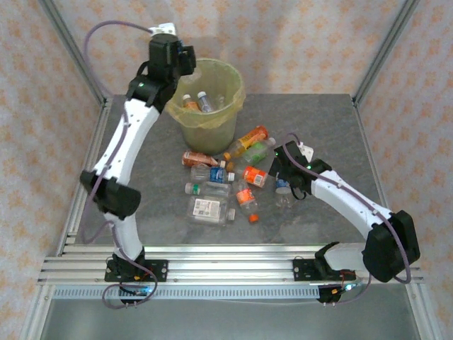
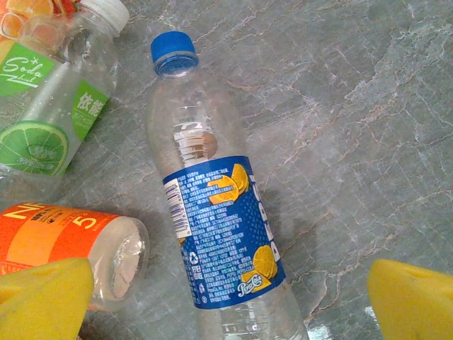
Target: Put the plastic bottles in the bin
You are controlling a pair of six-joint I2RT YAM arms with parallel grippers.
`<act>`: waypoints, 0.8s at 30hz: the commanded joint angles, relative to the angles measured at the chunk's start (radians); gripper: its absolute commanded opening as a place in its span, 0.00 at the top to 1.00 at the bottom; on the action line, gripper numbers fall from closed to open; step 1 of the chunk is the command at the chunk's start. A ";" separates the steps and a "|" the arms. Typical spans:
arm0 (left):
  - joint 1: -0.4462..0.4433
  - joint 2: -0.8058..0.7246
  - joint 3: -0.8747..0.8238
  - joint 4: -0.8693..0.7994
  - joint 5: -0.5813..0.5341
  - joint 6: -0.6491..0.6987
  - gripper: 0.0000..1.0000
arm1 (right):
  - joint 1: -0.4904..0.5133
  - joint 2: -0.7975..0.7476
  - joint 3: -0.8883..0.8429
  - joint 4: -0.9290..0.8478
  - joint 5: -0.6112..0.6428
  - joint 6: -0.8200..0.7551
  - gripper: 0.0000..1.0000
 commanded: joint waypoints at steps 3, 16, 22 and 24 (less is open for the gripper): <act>-0.067 0.197 0.256 -0.096 0.010 0.216 0.44 | -0.006 -0.007 0.022 -0.013 0.032 0.023 0.01; -0.076 0.374 0.321 -0.108 -0.035 0.185 0.35 | -0.006 -0.026 0.021 -0.012 0.035 0.042 0.01; -0.063 0.394 0.321 -0.083 -0.054 0.126 0.13 | -0.006 -0.020 0.016 -0.003 0.029 0.041 0.01; -0.056 0.395 0.321 -0.068 -0.056 0.104 0.06 | -0.006 -0.019 0.015 0.001 0.026 0.041 0.01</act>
